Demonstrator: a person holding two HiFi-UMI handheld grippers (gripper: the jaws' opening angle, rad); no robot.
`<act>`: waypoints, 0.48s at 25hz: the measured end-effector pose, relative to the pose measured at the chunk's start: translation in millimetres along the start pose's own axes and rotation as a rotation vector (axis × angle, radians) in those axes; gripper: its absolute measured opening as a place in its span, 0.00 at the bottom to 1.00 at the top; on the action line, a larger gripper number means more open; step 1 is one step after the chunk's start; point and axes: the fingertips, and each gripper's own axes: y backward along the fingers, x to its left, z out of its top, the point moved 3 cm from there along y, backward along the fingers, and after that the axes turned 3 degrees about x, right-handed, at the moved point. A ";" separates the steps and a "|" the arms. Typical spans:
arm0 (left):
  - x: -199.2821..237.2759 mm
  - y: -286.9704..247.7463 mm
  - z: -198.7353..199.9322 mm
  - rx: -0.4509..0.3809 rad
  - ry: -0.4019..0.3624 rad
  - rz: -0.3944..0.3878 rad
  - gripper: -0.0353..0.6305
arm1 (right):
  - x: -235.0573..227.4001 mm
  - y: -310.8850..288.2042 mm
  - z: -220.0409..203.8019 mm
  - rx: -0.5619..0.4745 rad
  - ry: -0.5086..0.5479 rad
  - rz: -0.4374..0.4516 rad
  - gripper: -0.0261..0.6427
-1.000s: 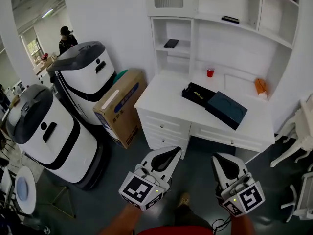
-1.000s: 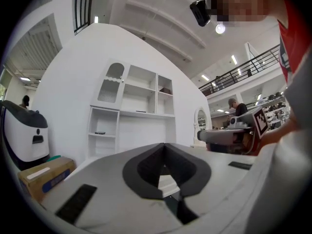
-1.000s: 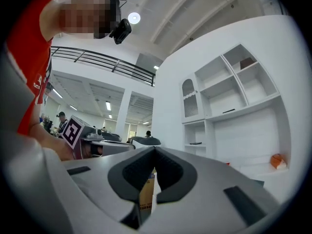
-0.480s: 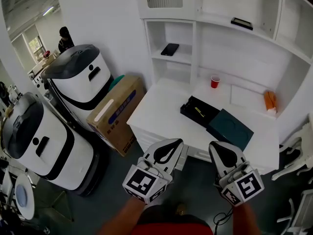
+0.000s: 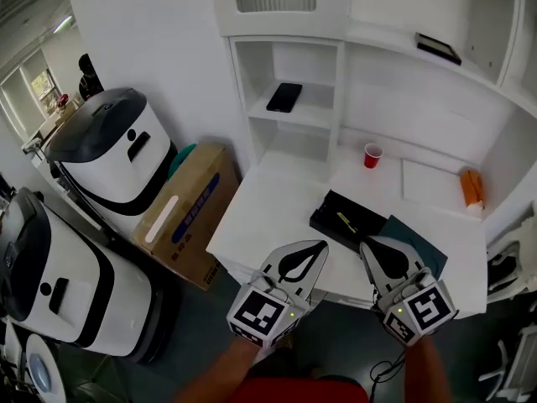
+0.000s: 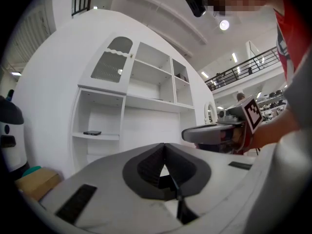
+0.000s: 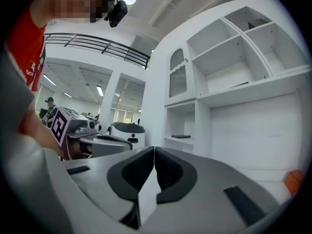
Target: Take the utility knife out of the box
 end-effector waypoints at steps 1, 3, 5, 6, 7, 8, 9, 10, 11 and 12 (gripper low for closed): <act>7.7 -8.6 -0.6 0.003 0.001 -0.017 0.09 | -9.6 -11.8 -2.3 0.020 0.005 -0.010 0.06; 23.1 -24.1 -3.6 0.000 -0.010 -0.047 0.09 | -27.4 -32.6 -9.7 0.068 0.024 -0.028 0.08; 37.3 -36.4 -9.5 0.007 -0.011 -0.067 0.09 | -42.8 -50.1 -22.2 0.130 0.040 -0.035 0.08; 45.2 -42.9 -12.3 0.011 -0.006 -0.069 0.09 | -50.2 -58.6 -29.3 0.160 0.043 -0.033 0.08; 53.2 -49.5 -14.9 0.015 0.004 -0.067 0.09 | -56.8 -66.7 -36.2 0.187 0.042 -0.025 0.08; 60.5 -56.1 -17.6 0.018 0.017 -0.062 0.09 | -61.8 -73.9 -43.1 0.212 0.040 -0.013 0.08; 66.8 -62.8 -20.7 0.022 0.030 -0.059 0.09 | -65.9 -80.2 -50.1 0.241 0.040 0.001 0.09; 72.4 -69.8 -23.9 0.025 0.042 -0.056 0.09 | -70.0 -86.1 -57.2 0.274 0.045 0.015 0.09; 77.7 -77.0 -26.9 0.028 0.051 -0.054 0.09 | -74.6 -92.1 -64.2 0.308 0.054 0.027 0.09; 83.1 -83.9 -30.0 0.034 0.060 -0.050 0.09 | -79.5 -98.2 -71.3 0.345 0.065 0.037 0.09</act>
